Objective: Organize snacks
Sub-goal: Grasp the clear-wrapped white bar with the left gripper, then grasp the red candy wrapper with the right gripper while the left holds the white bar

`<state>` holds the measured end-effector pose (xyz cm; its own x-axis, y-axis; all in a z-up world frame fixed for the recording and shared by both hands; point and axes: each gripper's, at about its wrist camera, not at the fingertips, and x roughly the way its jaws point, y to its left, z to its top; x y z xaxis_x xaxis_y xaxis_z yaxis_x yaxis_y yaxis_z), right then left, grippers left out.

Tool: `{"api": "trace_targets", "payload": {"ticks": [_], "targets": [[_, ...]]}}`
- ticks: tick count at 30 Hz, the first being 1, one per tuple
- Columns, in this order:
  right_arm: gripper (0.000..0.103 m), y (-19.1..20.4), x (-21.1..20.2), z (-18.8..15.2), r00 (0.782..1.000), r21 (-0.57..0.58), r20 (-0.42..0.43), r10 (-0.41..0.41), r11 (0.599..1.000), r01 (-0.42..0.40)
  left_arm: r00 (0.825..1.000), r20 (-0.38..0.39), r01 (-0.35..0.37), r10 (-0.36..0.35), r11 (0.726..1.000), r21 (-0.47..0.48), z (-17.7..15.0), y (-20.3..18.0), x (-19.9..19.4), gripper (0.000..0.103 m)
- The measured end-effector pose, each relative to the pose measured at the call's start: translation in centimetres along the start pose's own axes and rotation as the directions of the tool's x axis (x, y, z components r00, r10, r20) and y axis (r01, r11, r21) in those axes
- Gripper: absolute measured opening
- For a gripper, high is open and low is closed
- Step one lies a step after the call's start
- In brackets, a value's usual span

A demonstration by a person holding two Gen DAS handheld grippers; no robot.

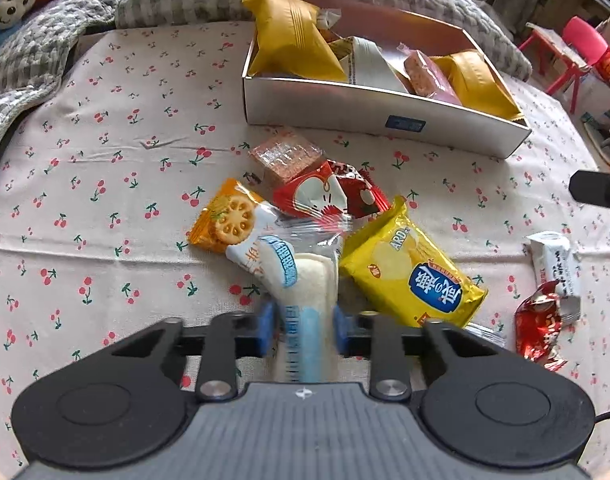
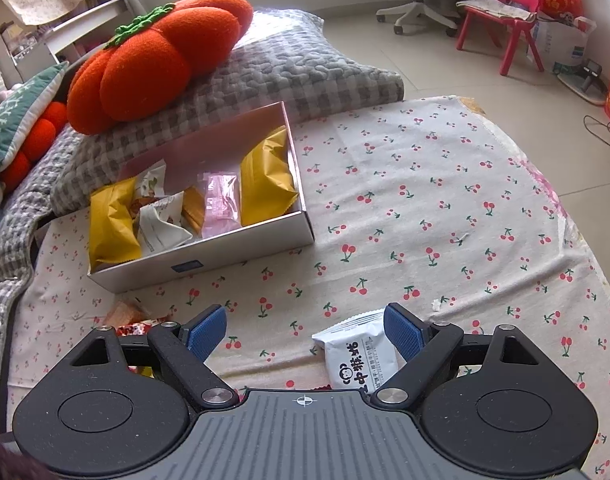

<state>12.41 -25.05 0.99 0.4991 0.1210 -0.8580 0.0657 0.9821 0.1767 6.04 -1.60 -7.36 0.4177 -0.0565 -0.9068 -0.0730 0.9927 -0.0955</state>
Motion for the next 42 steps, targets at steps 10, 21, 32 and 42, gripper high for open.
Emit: {"api": "trace_targets", "payload": {"ticks": [10,21,32,42], "targets": [[0.088,-0.1,0.1,0.1,1.000,0.013,-0.004,0.012,1.000,-0.012,0.994,0.049,0.105,-0.102,0.992,-0.074,1.1,1.1,-1.5,0.020],[0.088,-0.1,0.2,0.0,1.000,0.006,-0.014,0.015,1.000,-0.015,0.988,0.102,0.132,-0.117,0.979,-0.155,1.9,3.0,-2.3,0.020],[0.088,-0.8,0.2,-1.6,0.991,-0.024,-0.110,0.071,0.997,-0.074,0.988,0.115,0.120,-0.103,0.982,-0.147,2.2,3.2,-2.4,0.020],[0.081,1.0,1.8,-4.6,0.972,-0.119,-0.232,0.026,0.991,-0.055,0.987,0.118,0.123,-0.107,0.984,-0.132,2.2,2.9,-2.4,0.020]]}}
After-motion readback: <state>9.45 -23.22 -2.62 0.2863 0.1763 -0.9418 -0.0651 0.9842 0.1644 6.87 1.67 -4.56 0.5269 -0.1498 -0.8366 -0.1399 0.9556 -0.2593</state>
